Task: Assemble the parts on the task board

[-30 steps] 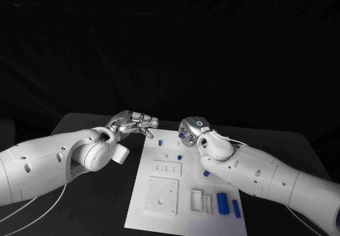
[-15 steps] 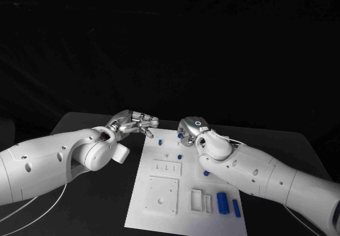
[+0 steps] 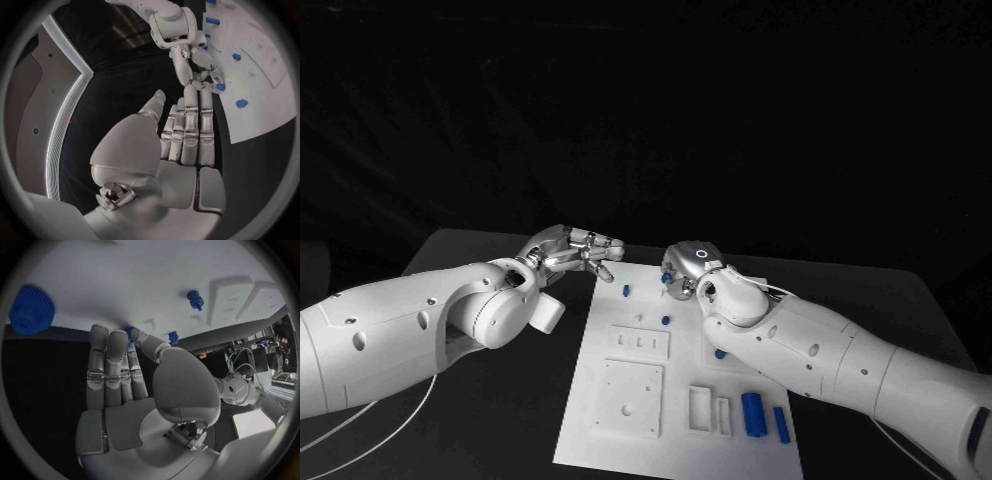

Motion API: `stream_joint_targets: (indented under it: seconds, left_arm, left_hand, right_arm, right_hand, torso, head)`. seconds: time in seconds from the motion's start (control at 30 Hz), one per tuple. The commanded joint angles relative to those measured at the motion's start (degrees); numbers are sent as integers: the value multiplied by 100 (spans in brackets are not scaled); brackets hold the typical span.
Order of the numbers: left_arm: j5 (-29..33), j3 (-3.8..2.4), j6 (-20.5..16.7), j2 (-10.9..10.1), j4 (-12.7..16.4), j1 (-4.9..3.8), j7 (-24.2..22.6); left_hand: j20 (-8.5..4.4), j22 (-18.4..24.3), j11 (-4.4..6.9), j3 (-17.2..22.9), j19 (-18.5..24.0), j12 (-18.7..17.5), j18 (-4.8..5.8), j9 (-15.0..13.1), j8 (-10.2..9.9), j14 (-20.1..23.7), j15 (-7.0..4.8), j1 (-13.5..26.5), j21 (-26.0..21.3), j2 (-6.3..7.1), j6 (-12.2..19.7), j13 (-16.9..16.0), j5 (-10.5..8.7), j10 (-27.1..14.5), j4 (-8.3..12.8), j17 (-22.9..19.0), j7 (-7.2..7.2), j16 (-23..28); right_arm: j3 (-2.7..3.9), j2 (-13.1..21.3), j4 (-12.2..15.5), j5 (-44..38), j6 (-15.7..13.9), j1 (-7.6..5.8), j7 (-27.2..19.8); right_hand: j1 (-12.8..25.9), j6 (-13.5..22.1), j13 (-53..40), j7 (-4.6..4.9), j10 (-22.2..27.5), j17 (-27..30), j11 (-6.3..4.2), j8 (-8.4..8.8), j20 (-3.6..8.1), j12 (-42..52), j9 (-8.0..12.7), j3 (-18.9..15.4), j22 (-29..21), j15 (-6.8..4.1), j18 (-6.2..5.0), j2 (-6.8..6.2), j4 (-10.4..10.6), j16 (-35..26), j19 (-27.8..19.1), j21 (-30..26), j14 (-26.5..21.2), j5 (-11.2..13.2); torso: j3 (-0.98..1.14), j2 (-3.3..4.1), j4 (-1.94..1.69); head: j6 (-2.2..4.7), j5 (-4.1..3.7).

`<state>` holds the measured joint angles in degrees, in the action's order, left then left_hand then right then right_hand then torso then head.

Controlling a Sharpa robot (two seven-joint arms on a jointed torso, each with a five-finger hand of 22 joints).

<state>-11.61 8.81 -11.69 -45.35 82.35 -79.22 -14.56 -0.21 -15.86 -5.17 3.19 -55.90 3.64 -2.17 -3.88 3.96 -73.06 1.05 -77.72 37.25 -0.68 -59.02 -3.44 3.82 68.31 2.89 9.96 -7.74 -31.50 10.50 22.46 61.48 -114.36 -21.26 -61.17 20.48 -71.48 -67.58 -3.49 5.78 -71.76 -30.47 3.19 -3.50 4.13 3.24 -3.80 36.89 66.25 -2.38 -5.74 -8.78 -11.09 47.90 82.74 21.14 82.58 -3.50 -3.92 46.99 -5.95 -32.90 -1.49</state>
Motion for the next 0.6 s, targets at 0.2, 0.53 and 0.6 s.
stream_joint_targets:
  seconds: [0.2, 0.53, 0.6]
  left_arm:
    - [-11, -6, 92, 21, -5, -13, -14]
    - [-11, -5, 89, -26, 1, -13, 2]
    - [-11, -5, 86, -42, 4, -13, 1]
  left_hand:
    - [41, 39, -16, -46, 30, -6, -95, 6, -20, 82, 24, 28, 17, -3, 32, -1, 3, -58, 13, -70, -7, 89]
    - [48, 55, -24, -50, 44, -9, -93, 6, -21, 87, 32, 25, 13, 0, 37, 0, 6, -82, 16, -93, -9, 133]
    - [50, 58, -27, -51, 46, -8, -94, 6, -20, 85, 34, 23, 13, 1, 37, -1, 6, -95, 18, -96, -11, 139]
  right_arm:
    - [-7, 13, -14, 297, -42, 10, -25]
    - [14, 525, 640, 404, -414, 10, 59]
    - [67, 727, 868, 478, -473, 10, 55]
  right_hand:
    - [-193, 991, 2, 137, 886, 128, 226, -6, -218, 21, 25, -339, -156, 175, -276, -439, 39, -120, 53, -240, -23, -140]
    - [-262, 912, 6, 67, 924, 225, 223, -7, -220, 10, 24, -767, -224, 164, -296, -527, 132, -132, 162, -421, -6, -641]
    - [-218, 803, 8, 88, 699, 226, 182, -3, -193, 2, 23, -636, -215, 132, -282, -545, 176, -124, 186, -434, 7, -643]
  torso:
    - [5, -2, 15]
    - [15, -14, 36]
    - [25, -24, 64]
  head:
    - [0, 6]
    - [23, 11]
    - [41, 19]
